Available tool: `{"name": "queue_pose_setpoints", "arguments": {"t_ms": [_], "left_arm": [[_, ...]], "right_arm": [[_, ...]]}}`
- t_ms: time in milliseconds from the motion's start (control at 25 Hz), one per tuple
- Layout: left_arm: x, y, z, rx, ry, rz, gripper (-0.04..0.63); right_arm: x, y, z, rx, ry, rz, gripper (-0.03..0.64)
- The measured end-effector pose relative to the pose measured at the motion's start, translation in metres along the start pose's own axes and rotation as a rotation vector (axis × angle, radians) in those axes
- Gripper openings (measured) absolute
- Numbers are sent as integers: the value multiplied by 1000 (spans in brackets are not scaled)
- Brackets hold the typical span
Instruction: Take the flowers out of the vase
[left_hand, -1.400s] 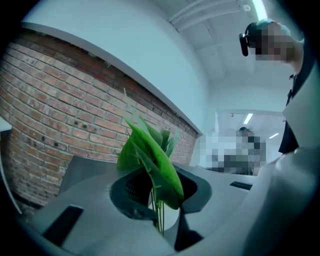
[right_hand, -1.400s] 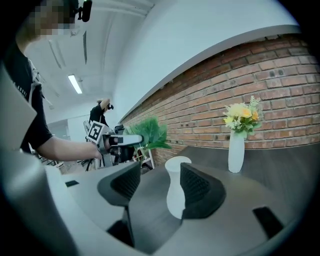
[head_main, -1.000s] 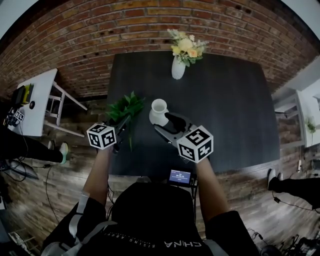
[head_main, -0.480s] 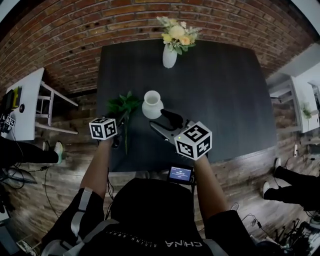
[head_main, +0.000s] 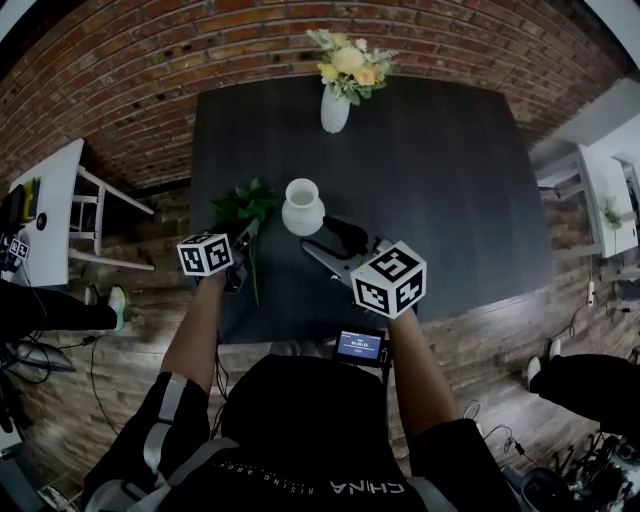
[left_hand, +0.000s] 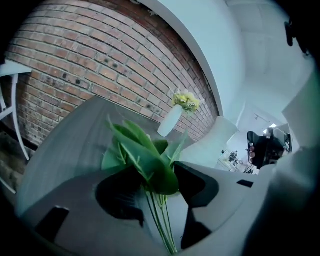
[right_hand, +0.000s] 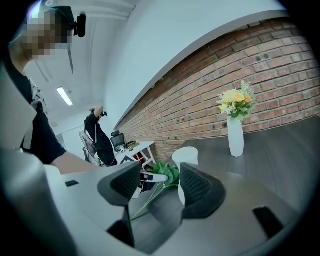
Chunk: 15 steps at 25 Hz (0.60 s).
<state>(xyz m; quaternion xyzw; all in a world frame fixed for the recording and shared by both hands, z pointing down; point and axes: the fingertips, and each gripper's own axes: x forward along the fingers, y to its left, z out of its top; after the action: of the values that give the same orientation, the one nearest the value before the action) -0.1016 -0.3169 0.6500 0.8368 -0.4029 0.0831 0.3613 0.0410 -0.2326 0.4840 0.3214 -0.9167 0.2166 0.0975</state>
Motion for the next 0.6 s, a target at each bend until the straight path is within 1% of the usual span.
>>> {"name": "queue_pose_setpoints", "arguments": {"t_ms": [40,200,240,320,440,600], "left_arm": [[-1,1,0,1,2,5,203],[-6,7,-2,17,31,32,293],[-8,8,-2,24,40,40,304],[-13,10,-1,42,58,58,319],[-26,13,3,97,80,104,327],[-47,14,10,161,68,159,327]], "right_arm": [[0,0,0,-1,0,1,247],[1,3,2,-4,-5,7,247],[1,3,3,-5,-7,10,247],[1,4,4,-8,-12,15,247],[1,7,6,-12,-19,24,247],[2,9,9,-18,-29,29,247]]}}
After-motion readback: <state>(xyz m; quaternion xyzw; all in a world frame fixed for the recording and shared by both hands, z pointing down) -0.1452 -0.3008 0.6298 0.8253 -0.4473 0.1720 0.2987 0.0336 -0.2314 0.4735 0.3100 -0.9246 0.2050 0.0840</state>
